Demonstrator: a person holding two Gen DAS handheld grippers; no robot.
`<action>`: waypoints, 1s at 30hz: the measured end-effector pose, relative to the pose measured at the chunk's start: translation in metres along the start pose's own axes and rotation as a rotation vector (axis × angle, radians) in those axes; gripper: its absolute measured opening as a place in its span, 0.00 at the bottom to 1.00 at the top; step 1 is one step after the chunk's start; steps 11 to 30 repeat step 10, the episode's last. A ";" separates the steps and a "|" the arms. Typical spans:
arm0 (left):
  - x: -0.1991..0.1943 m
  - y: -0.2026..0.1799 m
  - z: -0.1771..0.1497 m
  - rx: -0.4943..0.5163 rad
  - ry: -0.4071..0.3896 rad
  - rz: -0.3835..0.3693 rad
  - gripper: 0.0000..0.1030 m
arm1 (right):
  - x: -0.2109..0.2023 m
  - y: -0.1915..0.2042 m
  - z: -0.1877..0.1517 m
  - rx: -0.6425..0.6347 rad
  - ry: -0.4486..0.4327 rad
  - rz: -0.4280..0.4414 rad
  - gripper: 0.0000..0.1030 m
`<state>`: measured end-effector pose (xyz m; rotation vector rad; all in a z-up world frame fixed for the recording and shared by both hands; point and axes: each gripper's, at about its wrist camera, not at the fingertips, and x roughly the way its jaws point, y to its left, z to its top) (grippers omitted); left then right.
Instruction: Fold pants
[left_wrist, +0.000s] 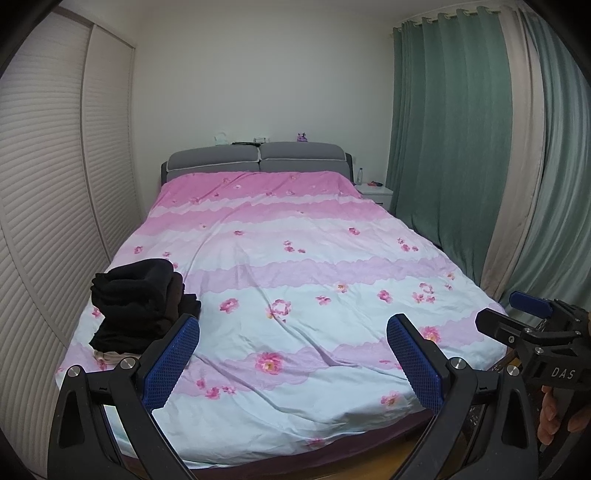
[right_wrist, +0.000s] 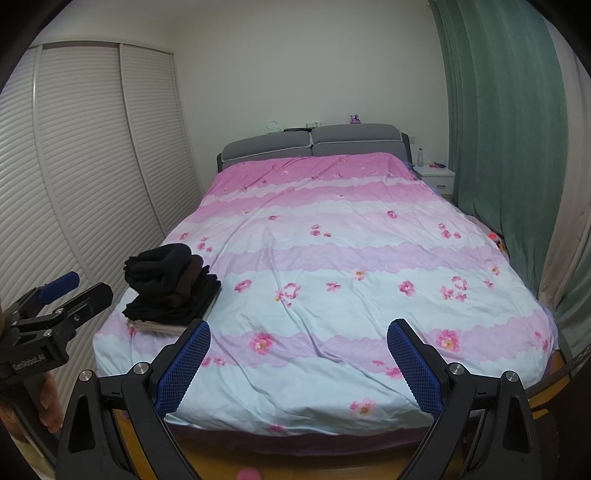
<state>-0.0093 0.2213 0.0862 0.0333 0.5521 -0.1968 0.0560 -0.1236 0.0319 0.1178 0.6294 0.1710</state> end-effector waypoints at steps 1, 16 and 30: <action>0.000 0.000 0.000 0.001 0.001 0.000 1.00 | 0.000 0.000 0.000 -0.001 -0.002 0.000 0.94; 0.001 -0.001 0.000 -0.003 -0.005 0.006 1.00 | 0.001 0.001 0.002 -0.002 -0.002 0.002 0.94; 0.001 -0.001 0.000 -0.003 -0.005 0.006 1.00 | 0.001 0.001 0.002 -0.002 -0.002 0.002 0.94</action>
